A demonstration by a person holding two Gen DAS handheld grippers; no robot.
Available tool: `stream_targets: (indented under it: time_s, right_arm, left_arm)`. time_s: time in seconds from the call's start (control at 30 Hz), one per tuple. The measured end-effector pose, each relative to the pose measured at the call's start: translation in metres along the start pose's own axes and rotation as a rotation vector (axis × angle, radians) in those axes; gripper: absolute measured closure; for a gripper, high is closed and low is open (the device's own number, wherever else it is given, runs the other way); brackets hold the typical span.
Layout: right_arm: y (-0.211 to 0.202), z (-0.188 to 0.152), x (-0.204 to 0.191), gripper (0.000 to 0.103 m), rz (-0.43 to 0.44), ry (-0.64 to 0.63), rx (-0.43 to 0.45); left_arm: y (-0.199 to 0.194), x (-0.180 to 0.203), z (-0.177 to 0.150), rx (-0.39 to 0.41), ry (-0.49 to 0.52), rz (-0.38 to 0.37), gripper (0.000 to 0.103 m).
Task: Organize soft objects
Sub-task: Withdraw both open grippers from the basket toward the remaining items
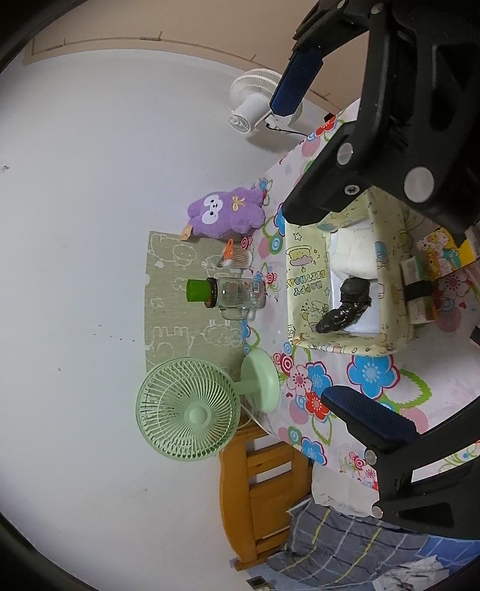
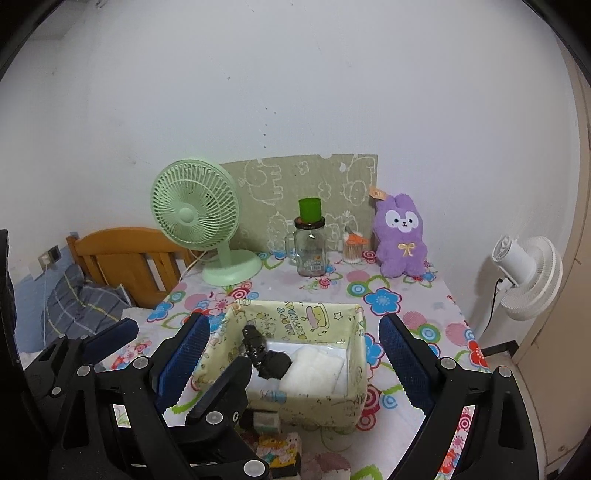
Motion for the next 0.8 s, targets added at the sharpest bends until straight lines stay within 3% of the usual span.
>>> stream_targets:
  time_s: [0.8]
  right_arm:
    - [-0.048,-0.045,-0.016,0.008,-0.011,-0.007,0.037]
  left_arm:
    - [-0.044,-0.004,-0.051,0.032,-0.009,0.009,0.000]
Point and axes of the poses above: each gripper's, at about its wrist camera, not at the fingertips, and y roughly the way its jaws point, x to its right, z to its top, the point moved 2 cm from there along y, roughly the way its jaws point, and after that the axes turned 6 degrees about -y, right-handed, at the moved point
